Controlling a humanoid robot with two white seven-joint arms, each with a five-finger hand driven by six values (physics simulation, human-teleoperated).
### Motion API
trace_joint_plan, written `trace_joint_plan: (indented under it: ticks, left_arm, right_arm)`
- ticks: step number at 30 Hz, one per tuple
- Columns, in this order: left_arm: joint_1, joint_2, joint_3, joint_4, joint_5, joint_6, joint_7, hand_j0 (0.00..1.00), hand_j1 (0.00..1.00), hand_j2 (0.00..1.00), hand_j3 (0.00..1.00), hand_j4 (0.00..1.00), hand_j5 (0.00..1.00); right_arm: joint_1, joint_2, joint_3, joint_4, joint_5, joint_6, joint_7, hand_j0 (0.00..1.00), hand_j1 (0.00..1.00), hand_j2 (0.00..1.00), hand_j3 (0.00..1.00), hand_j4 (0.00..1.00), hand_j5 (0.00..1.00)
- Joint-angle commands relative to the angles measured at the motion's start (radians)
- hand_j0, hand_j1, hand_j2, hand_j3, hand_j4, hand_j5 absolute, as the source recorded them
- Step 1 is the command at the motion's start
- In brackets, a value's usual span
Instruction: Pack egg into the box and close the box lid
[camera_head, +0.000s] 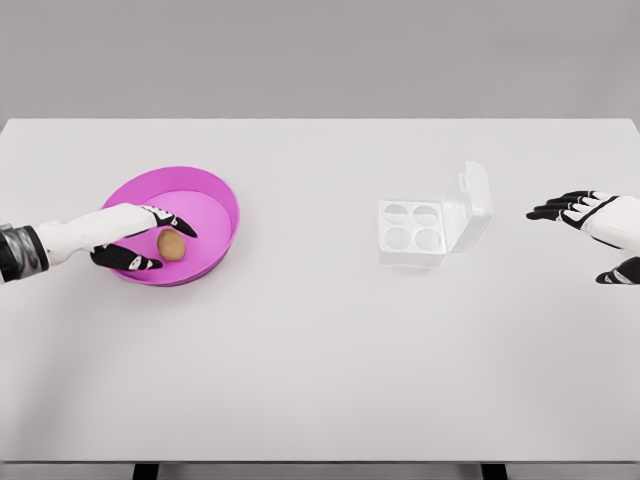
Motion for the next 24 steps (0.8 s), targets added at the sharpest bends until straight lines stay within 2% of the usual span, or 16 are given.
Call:
trace_joint_plan:
  ticks: [1, 11, 14, 24]
  left_arm:
    - [0.000, 0.001, -0.007, 0.008, 0.007, 0.002, 0.000, 0.73, 0.73, 0.73, 0.73, 0.73, 0.73]
    - [-0.006, -0.001, -0.015, 0.014, 0.007, 0.002, 0.002, 0.71, 0.71, 0.71, 0.71, 0.71, 0.71]
    - [-0.006, -0.001, -0.015, 0.014, 0.007, 0.002, 0.002, 0.65, 0.65, 0.65, 0.65, 0.65, 0.65]
    - [-0.008, 0.001, -0.016, 0.014, 0.008, 0.002, 0.003, 0.58, 0.58, 0.58, 0.58, 0.58, 0.58]
  right_arm:
    - [0.000, -0.001, -0.001, 0.000, -0.005, 0.003, 0.000, 1.00, 1.00, 1.00, 1.00, 1.00, 1.00]
    - [0.000, -0.001, -0.001, 0.000, -0.005, 0.003, 0.000, 1.00, 1.00, 1.00, 1.00, 1.00, 1.00]
    - [0.002, -0.001, 0.001, -0.002, -0.005, 0.003, 0.000, 1.00, 1.00, 1.00, 1.00, 1.00, 1.00]
    - [0.002, -0.001, 0.001, -0.002, -0.005, 0.003, 0.000, 1.00, 1.00, 1.00, 1.00, 1.00, 1.00]
